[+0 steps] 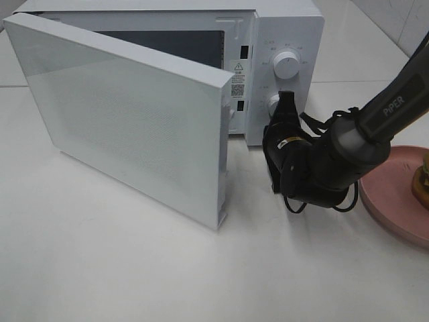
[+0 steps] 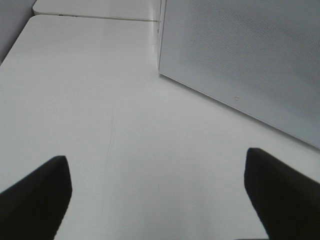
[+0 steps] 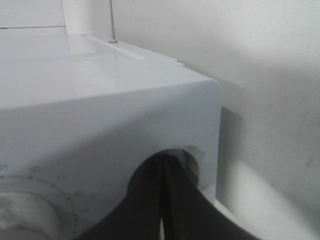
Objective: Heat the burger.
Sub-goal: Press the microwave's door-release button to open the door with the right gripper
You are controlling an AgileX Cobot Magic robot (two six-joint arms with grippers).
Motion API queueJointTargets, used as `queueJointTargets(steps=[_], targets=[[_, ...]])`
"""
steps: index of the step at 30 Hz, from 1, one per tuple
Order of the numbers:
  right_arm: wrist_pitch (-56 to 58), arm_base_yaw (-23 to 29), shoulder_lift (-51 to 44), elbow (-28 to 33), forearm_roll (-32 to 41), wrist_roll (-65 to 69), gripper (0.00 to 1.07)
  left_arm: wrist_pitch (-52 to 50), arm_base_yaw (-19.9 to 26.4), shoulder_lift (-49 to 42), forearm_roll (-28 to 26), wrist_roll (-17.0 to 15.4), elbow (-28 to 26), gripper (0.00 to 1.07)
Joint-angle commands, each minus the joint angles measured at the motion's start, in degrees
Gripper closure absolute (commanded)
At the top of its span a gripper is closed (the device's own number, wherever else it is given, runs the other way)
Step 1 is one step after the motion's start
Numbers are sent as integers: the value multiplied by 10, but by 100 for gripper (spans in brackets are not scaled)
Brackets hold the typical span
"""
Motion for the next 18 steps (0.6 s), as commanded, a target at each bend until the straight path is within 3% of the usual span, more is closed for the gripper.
queueJointTargets(steps=[1,18], targets=[[-83,-26,7,-51,-46,-3,107,-1,-1,-1,-4,-1,-1,21],[-7,-25,-41,17,-78,5,107,-1,-1,-1,-4,-1,-1,21]])
